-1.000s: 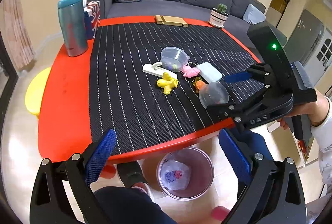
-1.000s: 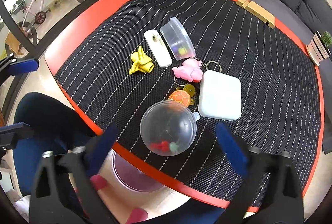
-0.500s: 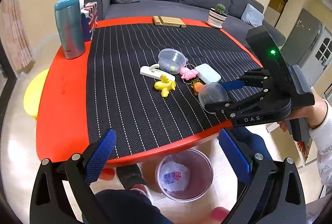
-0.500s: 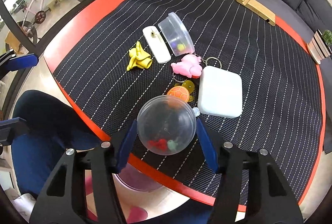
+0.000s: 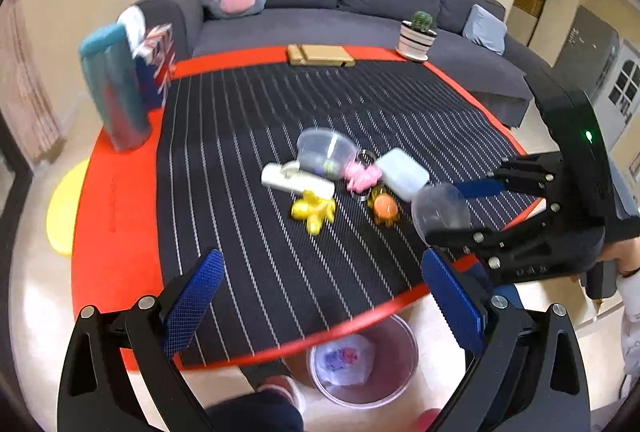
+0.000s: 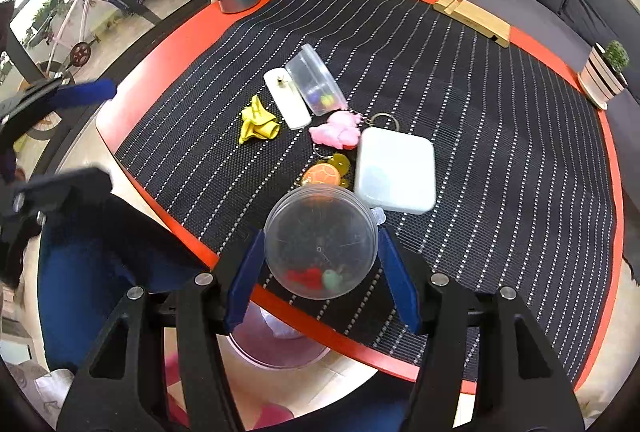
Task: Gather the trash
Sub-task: 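Grasp the clear lidded plastic tub with the left gripper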
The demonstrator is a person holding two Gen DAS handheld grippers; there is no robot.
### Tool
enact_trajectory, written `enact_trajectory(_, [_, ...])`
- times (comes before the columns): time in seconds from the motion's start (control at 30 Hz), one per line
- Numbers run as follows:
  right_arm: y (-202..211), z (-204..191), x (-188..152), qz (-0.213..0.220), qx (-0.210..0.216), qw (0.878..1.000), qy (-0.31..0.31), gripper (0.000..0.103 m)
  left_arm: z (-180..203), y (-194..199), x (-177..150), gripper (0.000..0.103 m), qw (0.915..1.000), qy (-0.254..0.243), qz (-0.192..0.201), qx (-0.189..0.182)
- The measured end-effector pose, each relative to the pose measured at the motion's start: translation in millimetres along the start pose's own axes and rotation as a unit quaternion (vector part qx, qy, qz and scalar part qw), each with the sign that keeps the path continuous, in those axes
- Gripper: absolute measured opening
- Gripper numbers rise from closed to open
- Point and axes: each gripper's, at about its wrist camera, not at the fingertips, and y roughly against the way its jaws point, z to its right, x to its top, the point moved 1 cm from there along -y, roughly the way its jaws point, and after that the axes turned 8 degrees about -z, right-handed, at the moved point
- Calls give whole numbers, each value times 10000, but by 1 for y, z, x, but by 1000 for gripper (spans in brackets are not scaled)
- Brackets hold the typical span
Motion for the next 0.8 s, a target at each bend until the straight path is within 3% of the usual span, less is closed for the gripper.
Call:
enact_trajectory(0.3, [9,10,-8,92,66,9999,-113,58,6,-9,40,95,9989,-429,-9,-207])
enact_trajectory(0.4, [11,12,-9,116,83,9998,-126,58,7,-16,52,95,9983,-565,-101,-127])
enact_trajectory(0.8, [15,21,-12,152,110,9996,-202,58,5,-62,88,95,9912,-1090,-750,-76])
